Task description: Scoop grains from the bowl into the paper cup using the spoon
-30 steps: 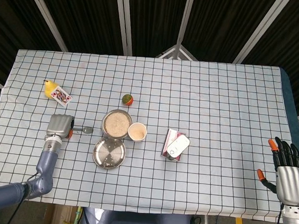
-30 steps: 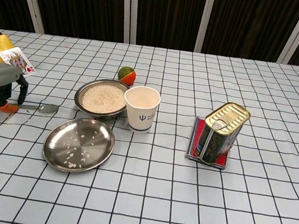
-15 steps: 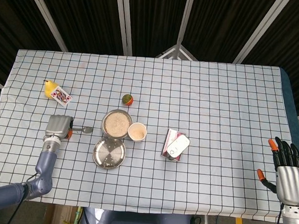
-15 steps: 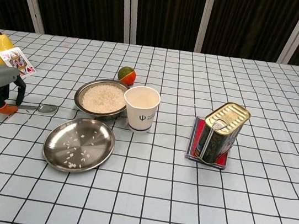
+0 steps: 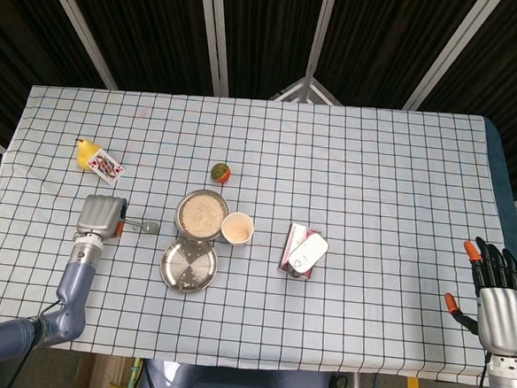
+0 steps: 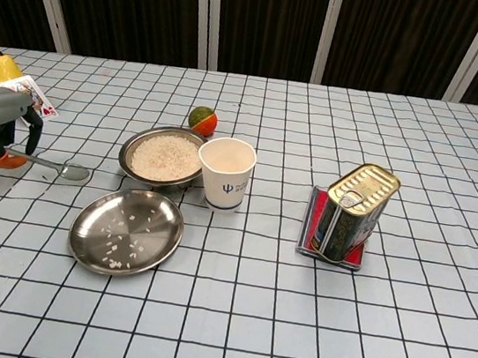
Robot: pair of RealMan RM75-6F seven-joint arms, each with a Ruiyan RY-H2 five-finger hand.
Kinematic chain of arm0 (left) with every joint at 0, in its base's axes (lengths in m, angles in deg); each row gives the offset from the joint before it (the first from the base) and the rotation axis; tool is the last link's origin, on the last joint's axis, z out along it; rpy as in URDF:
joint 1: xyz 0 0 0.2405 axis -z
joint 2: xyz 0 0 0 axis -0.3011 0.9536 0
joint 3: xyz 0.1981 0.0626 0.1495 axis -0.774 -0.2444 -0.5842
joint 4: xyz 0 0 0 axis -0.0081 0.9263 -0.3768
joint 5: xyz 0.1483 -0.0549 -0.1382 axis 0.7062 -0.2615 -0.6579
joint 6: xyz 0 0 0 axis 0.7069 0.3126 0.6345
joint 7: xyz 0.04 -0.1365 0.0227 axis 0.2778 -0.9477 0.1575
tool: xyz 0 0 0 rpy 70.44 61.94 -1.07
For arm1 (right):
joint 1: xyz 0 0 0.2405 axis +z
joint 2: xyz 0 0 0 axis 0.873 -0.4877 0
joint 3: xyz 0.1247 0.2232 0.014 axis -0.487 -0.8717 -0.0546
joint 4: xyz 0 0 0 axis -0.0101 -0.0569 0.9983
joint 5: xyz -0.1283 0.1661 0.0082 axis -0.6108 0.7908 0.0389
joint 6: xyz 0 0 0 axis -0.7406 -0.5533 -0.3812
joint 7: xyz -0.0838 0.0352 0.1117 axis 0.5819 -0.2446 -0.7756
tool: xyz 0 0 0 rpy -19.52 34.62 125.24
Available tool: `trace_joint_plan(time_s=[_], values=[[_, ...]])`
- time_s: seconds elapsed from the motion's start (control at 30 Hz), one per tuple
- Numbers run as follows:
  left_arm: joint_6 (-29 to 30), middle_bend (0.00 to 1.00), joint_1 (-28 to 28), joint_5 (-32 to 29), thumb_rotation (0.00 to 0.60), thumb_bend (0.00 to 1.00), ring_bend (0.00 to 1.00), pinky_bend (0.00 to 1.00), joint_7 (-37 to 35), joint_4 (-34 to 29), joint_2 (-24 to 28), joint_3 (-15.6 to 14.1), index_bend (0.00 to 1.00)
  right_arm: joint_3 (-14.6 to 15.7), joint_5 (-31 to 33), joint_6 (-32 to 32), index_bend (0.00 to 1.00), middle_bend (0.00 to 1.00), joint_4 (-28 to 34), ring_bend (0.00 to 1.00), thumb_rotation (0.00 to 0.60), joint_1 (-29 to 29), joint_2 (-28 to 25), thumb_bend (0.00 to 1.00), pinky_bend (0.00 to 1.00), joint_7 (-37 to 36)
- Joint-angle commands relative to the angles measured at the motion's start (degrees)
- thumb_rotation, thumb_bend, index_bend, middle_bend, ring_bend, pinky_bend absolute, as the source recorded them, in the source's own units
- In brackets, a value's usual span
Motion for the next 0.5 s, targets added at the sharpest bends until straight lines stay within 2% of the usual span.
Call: trace_joint_plan(time_s=[0.03, 0.23, 0.5], values=[[1.1, 1.00, 0.0, 1.3, 0.600, 0.43, 1.00, 1.00, 0.0, -2.6, 2.2, 0.2, 0.53, 0.0, 0.0, 0.0, 0.00, 0.00, 0.0, 0.00, 0.600, 0.0, 0.0, 0.33, 0.00, 0.0], [2.2, 1.00, 0.7, 2.6, 0.600, 0.43, 1.00, 1.00, 1.3, -6.8, 5.8, 0.8, 0.53, 0.0, 0.0, 0.0, 0.00, 0.00, 0.0, 0.00, 0.600, 0.0, 0.0, 0.33, 0.00, 0.0], [2.8, 1.00, 3.1, 1.4, 0.600, 0.43, 1.00, 1.00, 3.6, -9.5, 7.0, 2.9, 0.53, 0.0, 0.0, 0.0, 0.00, 0.00, 0.1, 0.00, 0.600, 0.0, 0.0, 0.33, 0.00, 0.1]])
